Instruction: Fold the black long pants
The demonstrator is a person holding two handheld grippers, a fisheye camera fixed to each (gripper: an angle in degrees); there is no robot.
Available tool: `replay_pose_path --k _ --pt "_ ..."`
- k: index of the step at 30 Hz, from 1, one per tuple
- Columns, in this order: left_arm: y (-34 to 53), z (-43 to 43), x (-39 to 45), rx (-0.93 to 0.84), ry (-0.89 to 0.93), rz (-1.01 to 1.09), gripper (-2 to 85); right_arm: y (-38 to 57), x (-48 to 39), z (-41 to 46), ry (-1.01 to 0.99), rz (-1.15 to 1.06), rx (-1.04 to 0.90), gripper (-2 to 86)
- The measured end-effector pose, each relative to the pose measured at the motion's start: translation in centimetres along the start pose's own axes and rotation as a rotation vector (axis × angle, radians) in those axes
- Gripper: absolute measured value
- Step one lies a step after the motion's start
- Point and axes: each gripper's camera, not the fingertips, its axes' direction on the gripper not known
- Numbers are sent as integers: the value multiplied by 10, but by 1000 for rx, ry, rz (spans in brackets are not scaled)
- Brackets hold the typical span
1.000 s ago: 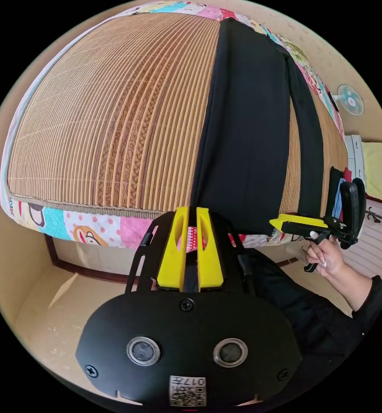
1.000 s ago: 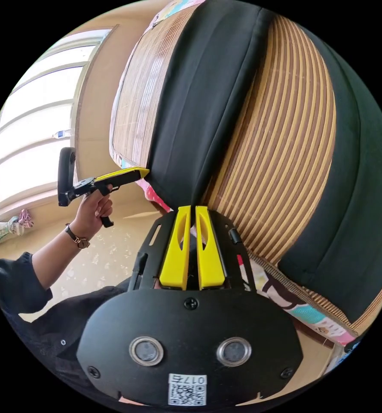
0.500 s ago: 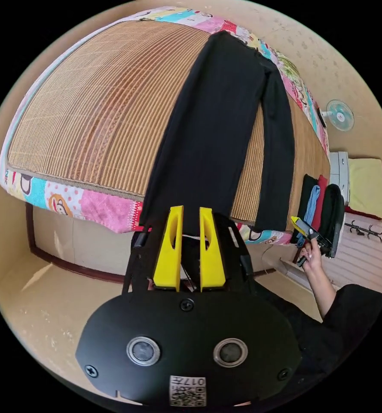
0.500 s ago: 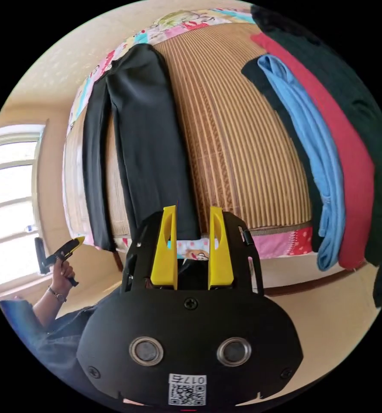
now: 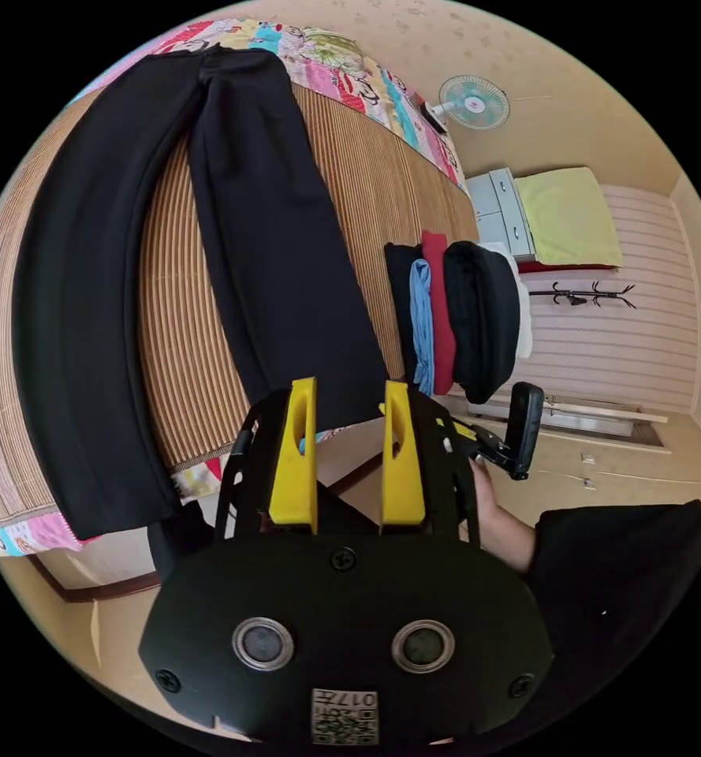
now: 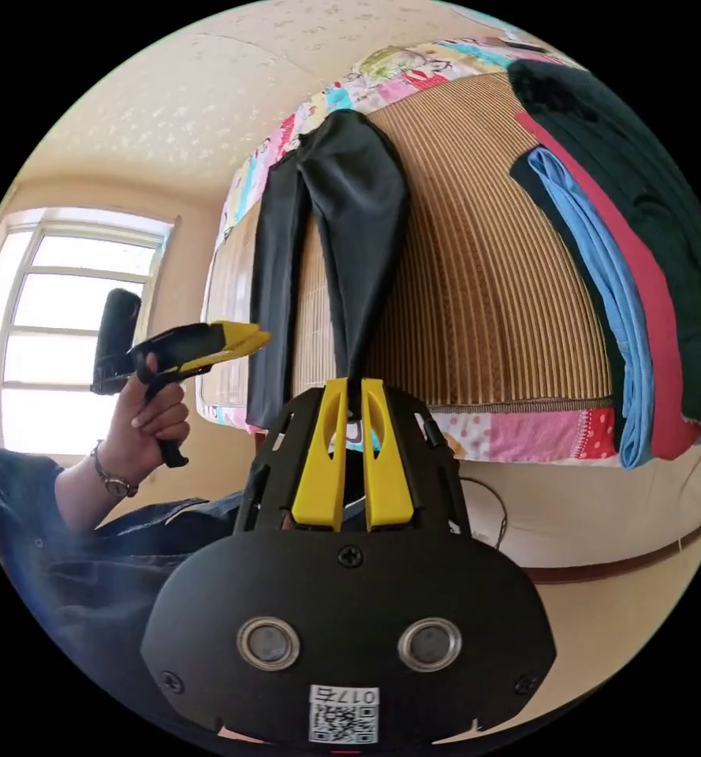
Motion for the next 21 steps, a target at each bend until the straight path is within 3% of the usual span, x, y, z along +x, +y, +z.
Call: replay_pose_path --k 5,9,15,18,21 --pt "-28 18 26 -138 -84 33 148 -6 -50 1 -28 -207 -27 34" --pt "-26 14 31 -158 -287 86 37 -18 -70 13 -99 -337 -65 40" --pt "-5 -33 -8 -24 -120 28 6 -47 -74 -8 -19 -562 -47 71" --pt "7 -54 -27 22 -83 -22 4 -97 -55 -30 -56 -530 88 78" --pt "19 -66 -45 50 -38 -72 2 -182 -17 -19 -69 -408 106 99"
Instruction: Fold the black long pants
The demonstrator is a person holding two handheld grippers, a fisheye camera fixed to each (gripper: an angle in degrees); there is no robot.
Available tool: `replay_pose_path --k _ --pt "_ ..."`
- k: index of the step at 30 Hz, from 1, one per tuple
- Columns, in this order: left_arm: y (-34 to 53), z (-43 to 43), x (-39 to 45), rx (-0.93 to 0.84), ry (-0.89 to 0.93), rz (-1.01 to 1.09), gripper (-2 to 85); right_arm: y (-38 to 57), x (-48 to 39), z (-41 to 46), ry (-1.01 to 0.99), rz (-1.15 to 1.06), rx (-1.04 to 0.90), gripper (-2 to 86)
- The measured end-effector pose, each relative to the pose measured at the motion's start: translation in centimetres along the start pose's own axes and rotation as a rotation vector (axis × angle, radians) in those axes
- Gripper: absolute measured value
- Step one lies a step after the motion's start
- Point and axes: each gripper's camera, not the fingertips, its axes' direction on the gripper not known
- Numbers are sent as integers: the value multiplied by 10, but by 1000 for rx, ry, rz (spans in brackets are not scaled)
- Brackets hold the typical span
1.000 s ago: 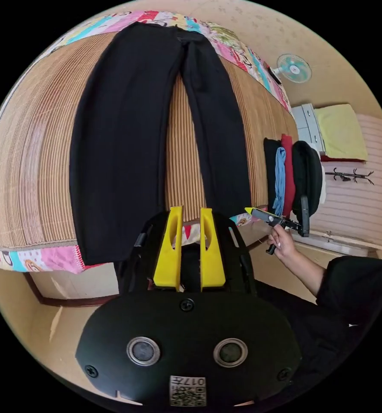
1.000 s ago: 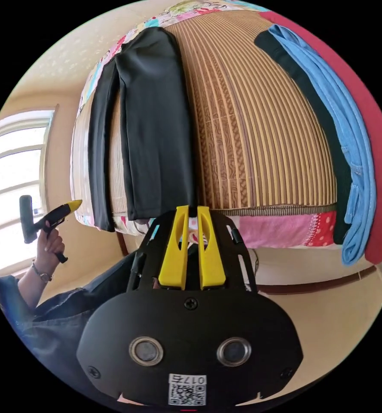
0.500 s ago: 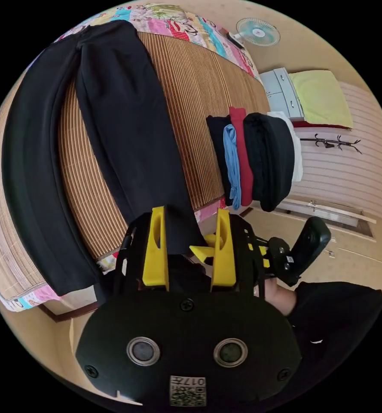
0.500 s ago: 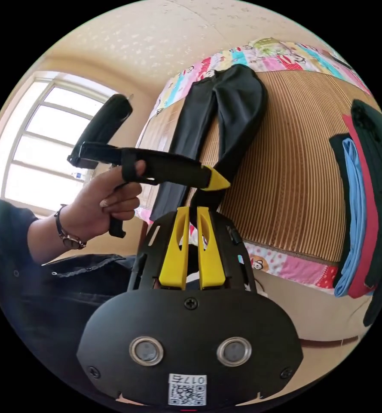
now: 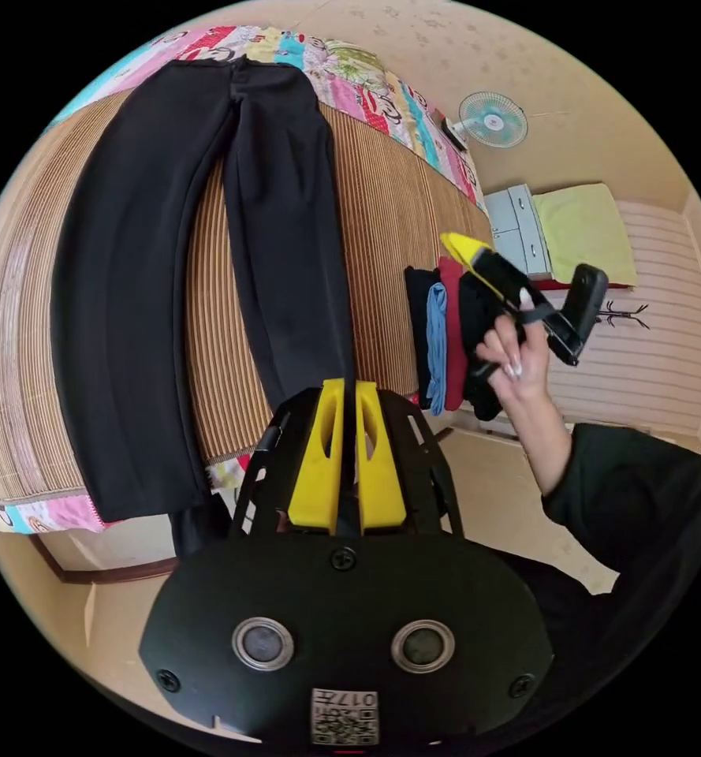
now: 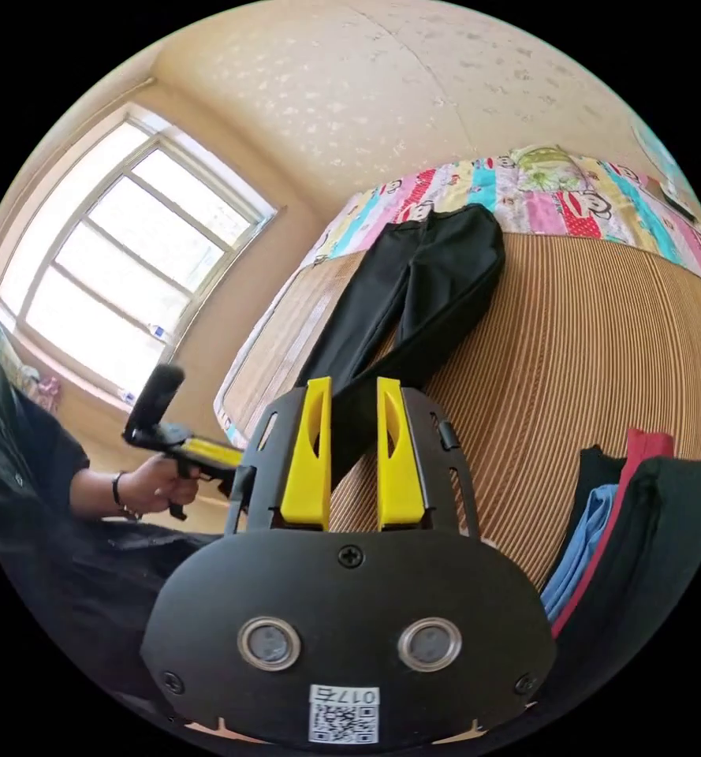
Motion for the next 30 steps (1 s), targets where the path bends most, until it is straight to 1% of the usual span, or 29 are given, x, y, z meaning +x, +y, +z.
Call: replay_pose_path --k 1,6,8,9,11,14,18,21,23,25,26,27,28,30 --pt "3 -3 -7 11 22 -19 2 -14 16 7 -5 28 -4 103" --pt "19 -9 -38 62 77 -81 3 -132 161 86 -35 258 51 111" --pt "25 -10 -51 86 113 -120 3 -171 201 117 -45 304 45 114" --pt "27 -10 -59 100 141 -136 3 -195 222 136 -6 332 24 116" --pt "25 -8 -68 100 178 -128 3 -226 245 158 57 368 31 118" --pt "22 -9 -81 94 199 -125 2 -267 274 193 31 388 34 122" --pt "32 -19 -103 149 303 -146 2 -304 302 236 98 411 23 116" --pt "48 -29 -120 206 367 -174 3 -315 309 255 92 430 101 87" --pt "57 -34 -133 241 417 -203 3 -324 303 267 73 396 111 59" --pt "68 -41 -151 287 499 -246 3 -335 281 278 178 334 84 43" --pt "71 -44 -155 303 527 -258 3 -341 257 283 285 270 78 38" --pt "77 -49 -163 338 586 -280 3 -347 225 286 396 186 102 33" --pt "86 -54 -172 373 667 -308 3 -350 205 288 438 133 117 31" --pt "105 -58 -186 430 792 -383 3 -358 114 303 576 -120 161 26"
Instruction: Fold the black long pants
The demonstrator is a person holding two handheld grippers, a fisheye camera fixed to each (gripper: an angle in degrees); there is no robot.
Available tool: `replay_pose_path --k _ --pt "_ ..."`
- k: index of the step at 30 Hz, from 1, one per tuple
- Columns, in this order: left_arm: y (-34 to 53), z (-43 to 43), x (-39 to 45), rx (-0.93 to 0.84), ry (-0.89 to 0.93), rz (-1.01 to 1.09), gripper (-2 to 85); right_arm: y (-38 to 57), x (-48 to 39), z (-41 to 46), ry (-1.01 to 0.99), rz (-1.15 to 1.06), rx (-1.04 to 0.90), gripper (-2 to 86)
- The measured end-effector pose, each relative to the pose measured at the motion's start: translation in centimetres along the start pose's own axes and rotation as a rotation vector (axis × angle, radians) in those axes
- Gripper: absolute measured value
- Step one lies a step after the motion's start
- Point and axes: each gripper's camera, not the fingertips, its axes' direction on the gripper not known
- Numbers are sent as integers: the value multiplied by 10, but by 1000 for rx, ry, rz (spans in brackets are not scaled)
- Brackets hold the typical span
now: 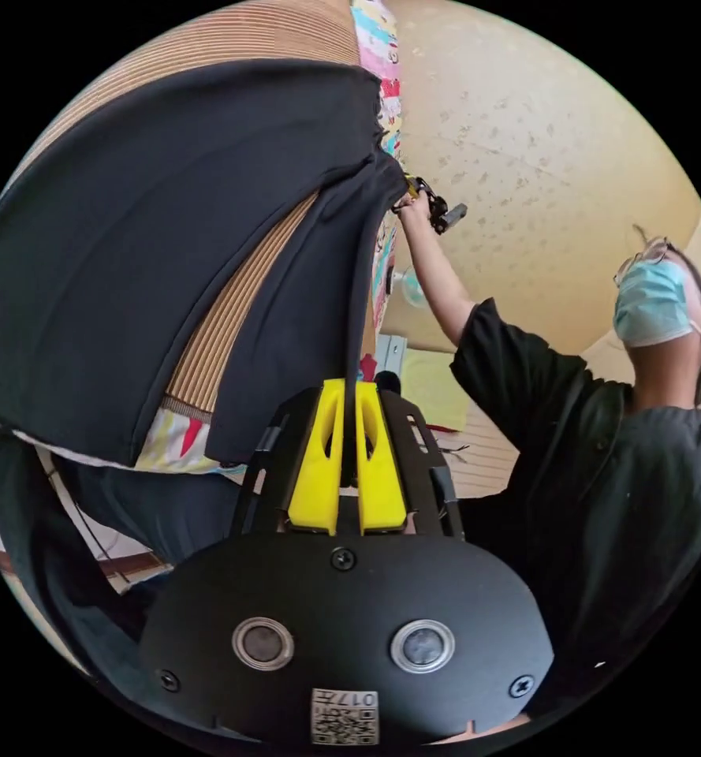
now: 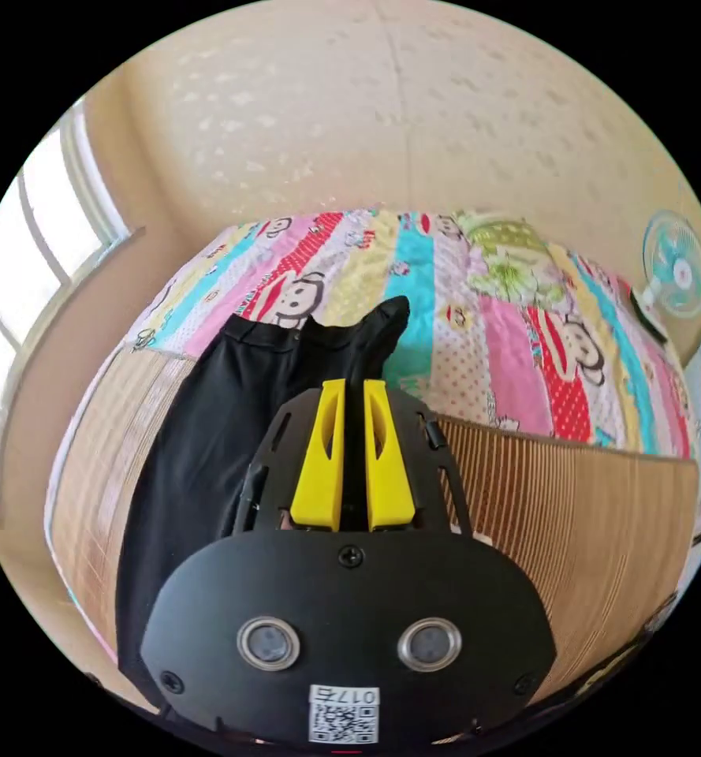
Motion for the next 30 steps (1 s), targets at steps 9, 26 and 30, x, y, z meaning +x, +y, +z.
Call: replay_pose_path --k 9,26,30 --pt "22 -109 26 247 -71 -4 7 -23 -230 33 55 -241 54 25" --pt "-31 -149 44 -1 -491 18 24 251 -153 22 -296 -3 -299 83" --pt "-34 -145 77 -104 -430 141 13 336 -131 -12 -290 175 -413 90"
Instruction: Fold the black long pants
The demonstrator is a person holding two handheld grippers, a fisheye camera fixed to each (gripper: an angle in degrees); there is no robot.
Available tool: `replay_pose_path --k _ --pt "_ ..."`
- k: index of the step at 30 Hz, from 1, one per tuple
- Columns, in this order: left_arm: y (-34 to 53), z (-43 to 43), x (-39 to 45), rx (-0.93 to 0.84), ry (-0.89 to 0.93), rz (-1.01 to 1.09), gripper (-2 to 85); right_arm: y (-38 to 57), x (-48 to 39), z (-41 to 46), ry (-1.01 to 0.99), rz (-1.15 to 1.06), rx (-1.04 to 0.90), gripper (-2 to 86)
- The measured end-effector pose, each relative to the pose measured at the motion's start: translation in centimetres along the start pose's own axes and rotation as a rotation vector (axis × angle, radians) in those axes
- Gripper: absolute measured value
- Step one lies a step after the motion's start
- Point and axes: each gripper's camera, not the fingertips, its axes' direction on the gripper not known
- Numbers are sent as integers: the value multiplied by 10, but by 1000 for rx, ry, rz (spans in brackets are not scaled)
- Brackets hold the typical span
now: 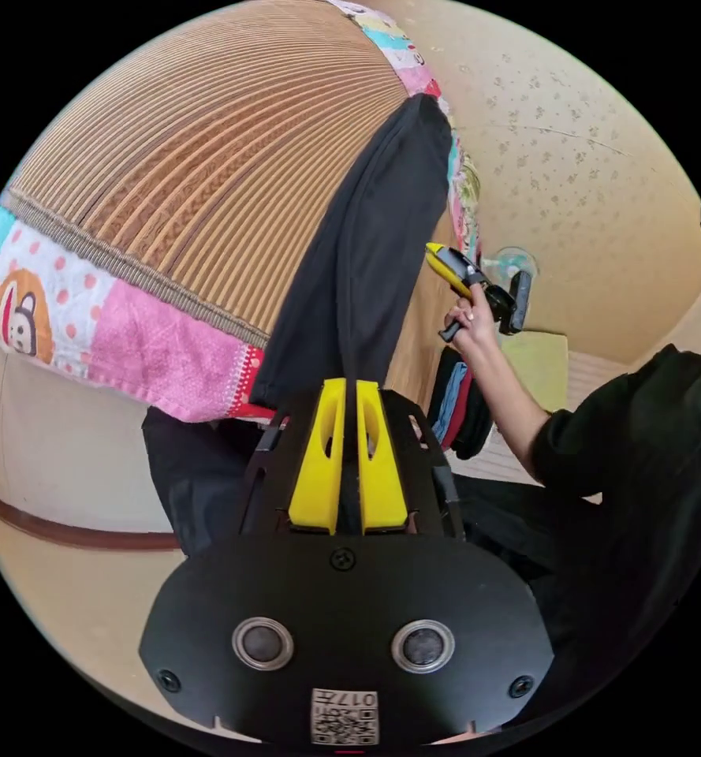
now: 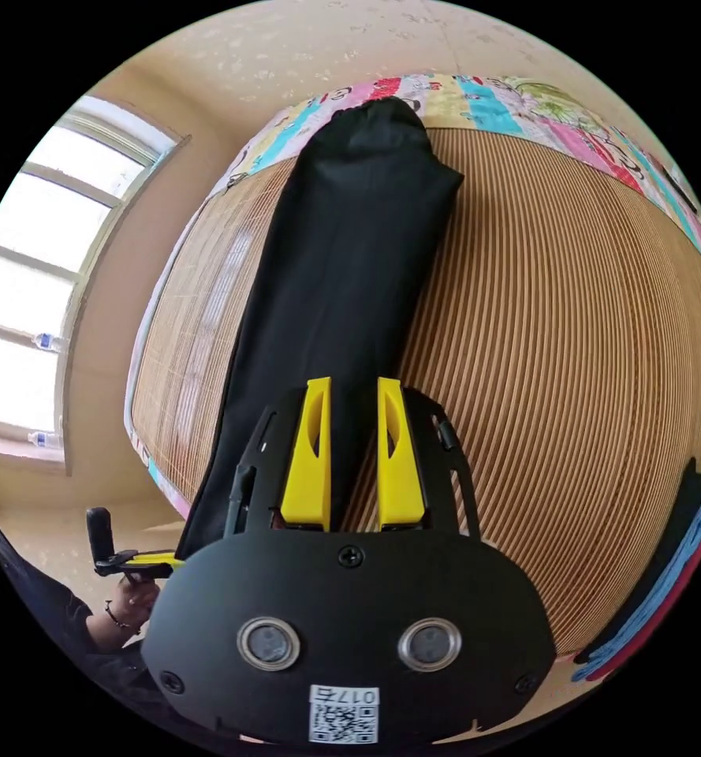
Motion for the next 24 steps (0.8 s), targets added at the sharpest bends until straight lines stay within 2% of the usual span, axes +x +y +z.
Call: replay_pose_path --k 1,3,4,5,6,9,12,18,24 --pt "2 -8 18 18 107 124 12 8 3 -1 12 22 0 90" --pt "3 -16 32 12 302 213 12 30 13 -9 20 120 23 91" --pt "3 -21 29 12 402 184 12 33 16 -10 4 138 25 91" --pt "4 -23 25 17 428 158 14 38 20 -10 -26 172 24 92" --pt "7 -25 15 17 396 92 17 41 23 -10 -52 192 23 94" --pt "21 -28 -13 14 52 -103 30 44 29 -5 -69 184 -10 97" --pt "23 -35 -20 25 43 -158 51 51 37 -2 -142 155 -80 97" --pt "-18 -56 36 73 -113 37 65 92 32 -11 -227 51 -198 95" --pt "-34 -2 80 -146 -263 172 65 145 17 -23 -286 71 -247 86"
